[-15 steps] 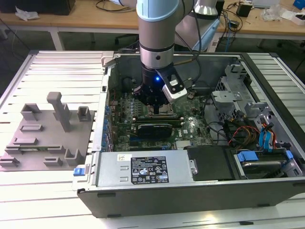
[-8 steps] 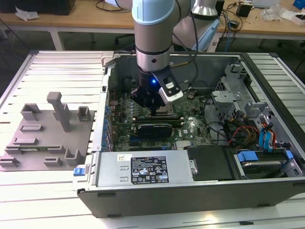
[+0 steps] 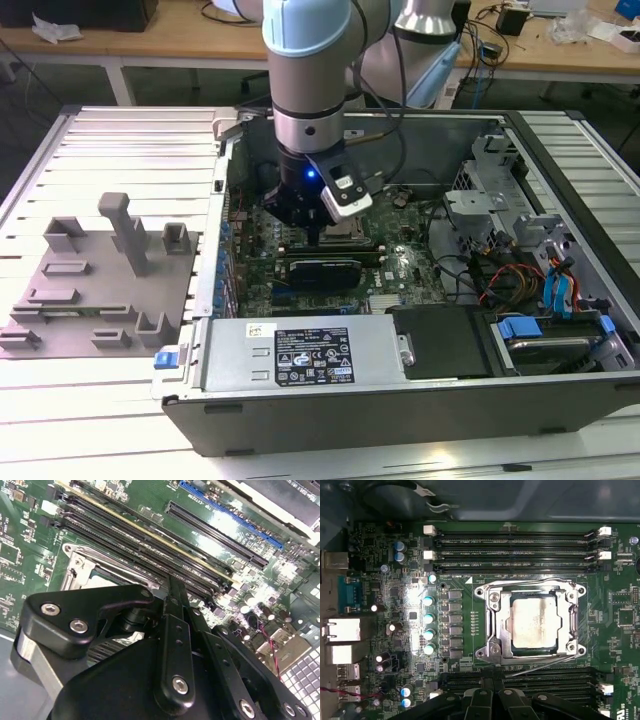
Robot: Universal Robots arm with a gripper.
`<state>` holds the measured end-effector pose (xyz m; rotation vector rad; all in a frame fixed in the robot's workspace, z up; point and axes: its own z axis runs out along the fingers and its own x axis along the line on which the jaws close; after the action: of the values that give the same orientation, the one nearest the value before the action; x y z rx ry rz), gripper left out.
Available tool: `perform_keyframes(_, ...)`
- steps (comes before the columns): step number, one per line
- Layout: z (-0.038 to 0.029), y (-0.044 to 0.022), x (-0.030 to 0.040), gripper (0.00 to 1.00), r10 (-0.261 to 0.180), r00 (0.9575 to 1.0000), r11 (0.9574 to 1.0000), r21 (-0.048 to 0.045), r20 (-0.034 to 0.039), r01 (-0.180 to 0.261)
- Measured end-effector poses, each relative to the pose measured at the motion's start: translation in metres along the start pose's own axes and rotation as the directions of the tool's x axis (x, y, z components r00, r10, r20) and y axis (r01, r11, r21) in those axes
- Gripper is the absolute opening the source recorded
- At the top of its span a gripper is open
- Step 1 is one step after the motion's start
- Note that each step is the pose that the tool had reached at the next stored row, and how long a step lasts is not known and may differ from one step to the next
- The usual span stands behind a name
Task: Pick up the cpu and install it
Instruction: 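Install the second cpu locking lever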
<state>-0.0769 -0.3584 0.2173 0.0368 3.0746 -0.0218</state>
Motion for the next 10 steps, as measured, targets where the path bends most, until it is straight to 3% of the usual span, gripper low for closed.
perform_keyframes(3, 0.0009, -0.0009, 0.0013, 0.11, 0.0, 1.0, 1.0, -0.0013, 0.0, 0.0)
perform_keyframes(6, 0.0024, -0.0038, 0.0015, 0.11, 0.001, 1.0, 0.9999, -0.0127, 0.0001, -0.001)
perform_keyframes(8, 0.0034, -0.0077, 0.0015, 0.11, 0.003, 1.0, 0.9996, -0.0267, -0.0003, -0.003)
perform_keyframes(10, 0.004, -0.0105, 0.0015, 0.11, 0.005, 1.0, 0.9987, -0.0513, -0.0011, -0.005)
